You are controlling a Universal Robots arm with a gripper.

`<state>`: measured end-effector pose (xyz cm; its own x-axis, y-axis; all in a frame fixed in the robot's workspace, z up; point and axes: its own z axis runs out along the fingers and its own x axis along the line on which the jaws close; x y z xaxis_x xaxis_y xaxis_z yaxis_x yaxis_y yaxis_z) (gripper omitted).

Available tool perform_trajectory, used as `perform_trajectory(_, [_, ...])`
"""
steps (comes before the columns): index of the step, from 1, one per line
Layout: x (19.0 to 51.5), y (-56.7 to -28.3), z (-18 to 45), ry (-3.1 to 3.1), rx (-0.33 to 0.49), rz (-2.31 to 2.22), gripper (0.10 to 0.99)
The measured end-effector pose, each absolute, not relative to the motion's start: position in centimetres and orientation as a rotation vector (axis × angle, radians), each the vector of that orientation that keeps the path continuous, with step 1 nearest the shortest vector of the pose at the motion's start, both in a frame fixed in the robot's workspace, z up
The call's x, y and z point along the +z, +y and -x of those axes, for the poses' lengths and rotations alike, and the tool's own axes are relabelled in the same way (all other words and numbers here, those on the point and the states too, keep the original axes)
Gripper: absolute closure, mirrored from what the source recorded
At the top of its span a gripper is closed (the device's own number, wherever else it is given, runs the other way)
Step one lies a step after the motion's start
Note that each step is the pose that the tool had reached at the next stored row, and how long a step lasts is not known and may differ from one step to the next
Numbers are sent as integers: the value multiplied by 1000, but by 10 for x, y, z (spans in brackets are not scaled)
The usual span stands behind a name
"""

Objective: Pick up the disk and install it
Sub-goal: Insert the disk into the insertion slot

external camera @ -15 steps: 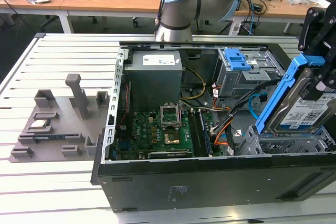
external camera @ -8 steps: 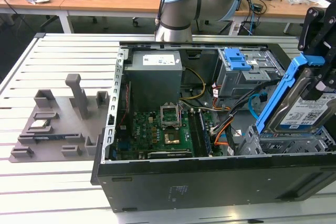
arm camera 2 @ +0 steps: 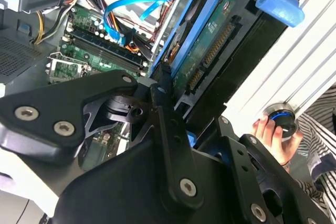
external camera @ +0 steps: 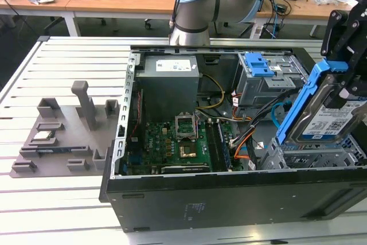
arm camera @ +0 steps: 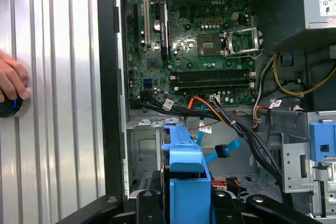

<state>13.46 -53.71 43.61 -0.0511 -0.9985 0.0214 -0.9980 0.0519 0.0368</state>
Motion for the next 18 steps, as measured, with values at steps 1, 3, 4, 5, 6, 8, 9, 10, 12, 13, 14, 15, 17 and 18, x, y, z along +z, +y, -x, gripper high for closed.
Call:
perform_trajectory(1, [435, -537, -136, -2234, -14, -2147, 722])
perform_trajectory(3, [433, -537, -137, -2228, -13, -2153, 722])
perform_trajectory(4, [432, -537, -137, -2228, -13, -2153, 722])
perform_trajectory(5, [431, -537, -137, -2227, -13, -2153, 722])
perform_trajectory(6, [429, -537, -137, -2227, -13, -2153, 722])
perform_trajectory(8, [426, -537, -137, -2227, -13, -2153, 722])
perform_trajectory(9, [423, -537, -137, -2227, -13, -2153, 722])
perform_trajectory(10, [418, -537, -137, -2227, -13, -2153, 722])
perform_trajectory(12, [415, -537, -137, -2227, -13, -2153, 722])
perform_trajectory(13, [414, -537, -137, -2227, -13, -2153, 722])
perform_trajectory(14, [413, -537, -137, -2227, -13, -2153, 722])
perform_trajectory(15, [412, -537, -137, -2227, -13, -2153, 722])
perform_trajectory(17, [408, -537, -137, -2227, -13, -2153, 722])
perform_trajectory(18, [405, -537, -137, -2227, -13, -2153, 722])
